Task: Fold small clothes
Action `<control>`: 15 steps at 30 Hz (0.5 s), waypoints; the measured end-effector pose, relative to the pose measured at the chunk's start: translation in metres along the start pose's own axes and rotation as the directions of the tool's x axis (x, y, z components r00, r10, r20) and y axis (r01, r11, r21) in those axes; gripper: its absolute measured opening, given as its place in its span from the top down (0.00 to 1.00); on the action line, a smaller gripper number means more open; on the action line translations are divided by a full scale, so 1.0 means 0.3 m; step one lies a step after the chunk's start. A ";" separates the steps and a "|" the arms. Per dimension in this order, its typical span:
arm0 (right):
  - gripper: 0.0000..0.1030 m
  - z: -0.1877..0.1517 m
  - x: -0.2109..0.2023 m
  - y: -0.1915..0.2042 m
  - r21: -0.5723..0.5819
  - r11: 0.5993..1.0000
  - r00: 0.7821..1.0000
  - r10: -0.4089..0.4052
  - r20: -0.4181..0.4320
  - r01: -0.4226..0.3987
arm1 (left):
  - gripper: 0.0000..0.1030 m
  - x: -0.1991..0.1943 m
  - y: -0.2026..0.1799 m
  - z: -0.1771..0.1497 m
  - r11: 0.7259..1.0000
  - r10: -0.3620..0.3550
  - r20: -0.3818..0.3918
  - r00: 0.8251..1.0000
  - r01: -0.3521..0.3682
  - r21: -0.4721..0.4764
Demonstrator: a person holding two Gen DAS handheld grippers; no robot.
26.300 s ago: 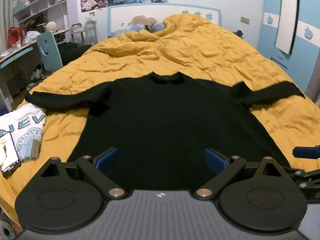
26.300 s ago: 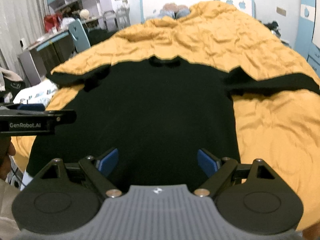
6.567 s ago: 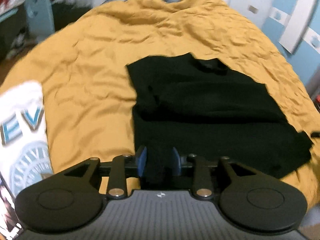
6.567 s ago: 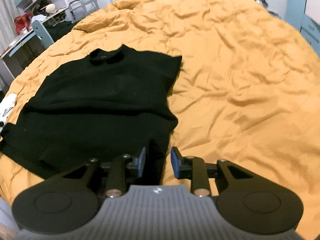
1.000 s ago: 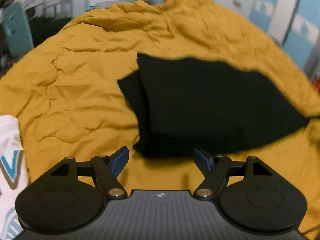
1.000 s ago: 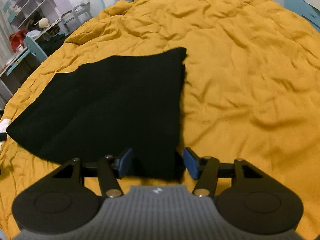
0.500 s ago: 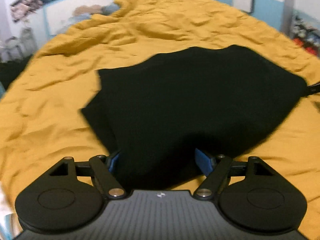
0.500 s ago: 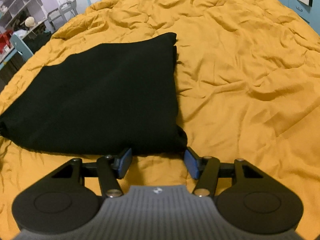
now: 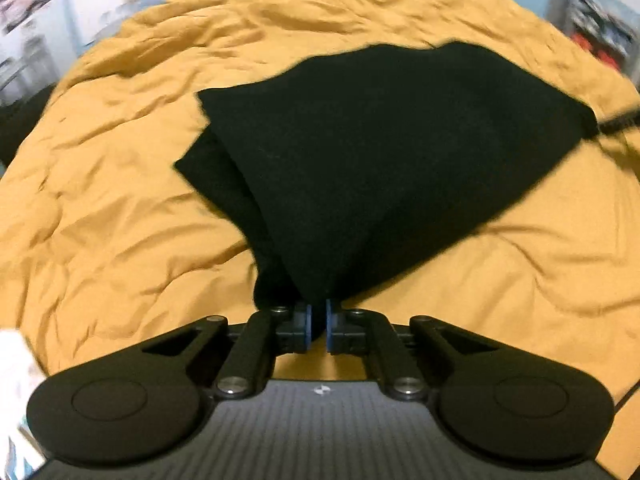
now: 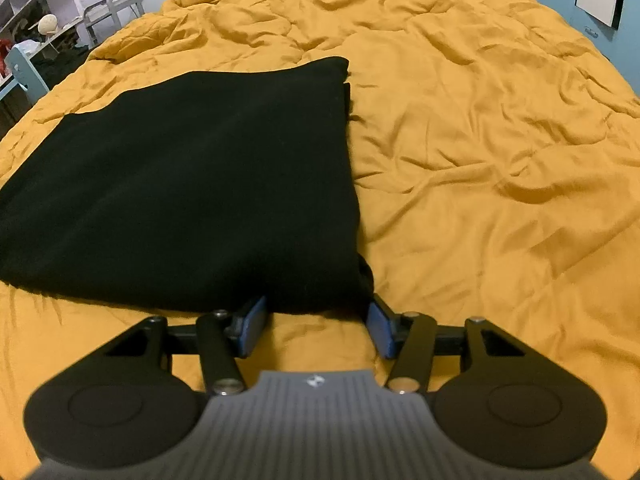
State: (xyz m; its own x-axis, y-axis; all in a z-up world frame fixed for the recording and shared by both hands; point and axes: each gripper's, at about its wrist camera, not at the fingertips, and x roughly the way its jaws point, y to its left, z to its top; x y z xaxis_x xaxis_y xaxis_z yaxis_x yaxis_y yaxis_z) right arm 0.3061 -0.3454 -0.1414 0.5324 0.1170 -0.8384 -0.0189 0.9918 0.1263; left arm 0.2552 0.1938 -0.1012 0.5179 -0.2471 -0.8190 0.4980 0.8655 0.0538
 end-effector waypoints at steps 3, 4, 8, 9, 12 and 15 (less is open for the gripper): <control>0.55 -0.001 -0.005 -0.010 -0.002 1.000 1.000 0.007 0.001 -0.007 | 0.94 -0.015 0.027 -0.022 0.994 -0.002 -0.006 1.000 0.001 -0.112; 0.55 -0.003 -0.006 -0.015 0.005 1.000 1.000 0.011 0.003 -0.011 | 0.94 -0.010 0.039 -0.030 0.990 0.009 -0.024 1.000 -0.012 -0.143; 0.57 -0.007 -0.014 -0.020 0.012 1.000 1.000 0.014 0.006 -0.014 | 1.00 -0.025 0.097 -0.068 0.932 0.091 -0.099 0.991 -0.120 -0.342; 0.57 -0.008 -0.016 -0.018 0.009 1.000 1.000 0.013 0.007 -0.013 | 1.00 -0.043 0.113 -0.086 0.911 0.127 -0.110 0.986 -0.160 -0.379; 0.57 -0.011 -0.020 -0.019 0.002 1.000 1.000 0.016 0.009 -0.016 | 0.99 -0.120 0.155 -0.129 0.847 0.032 0.012 0.999 -0.021 -0.532; 0.56 -0.010 -0.032 -0.027 0.017 1.000 1.000 0.026 0.017 -0.026 | 0.77 -0.169 0.160 -0.126 0.785 0.043 0.090 0.995 0.022 -0.619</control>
State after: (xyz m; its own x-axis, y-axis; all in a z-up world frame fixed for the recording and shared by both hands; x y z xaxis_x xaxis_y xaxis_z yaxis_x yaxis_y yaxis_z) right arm 0.2986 -0.3546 -0.1359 0.5461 0.1418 -0.8256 -0.0188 0.9874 0.1572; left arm 0.2265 0.2645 -0.0786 0.5993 -0.2476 -0.7612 -0.0283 0.9438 -0.3293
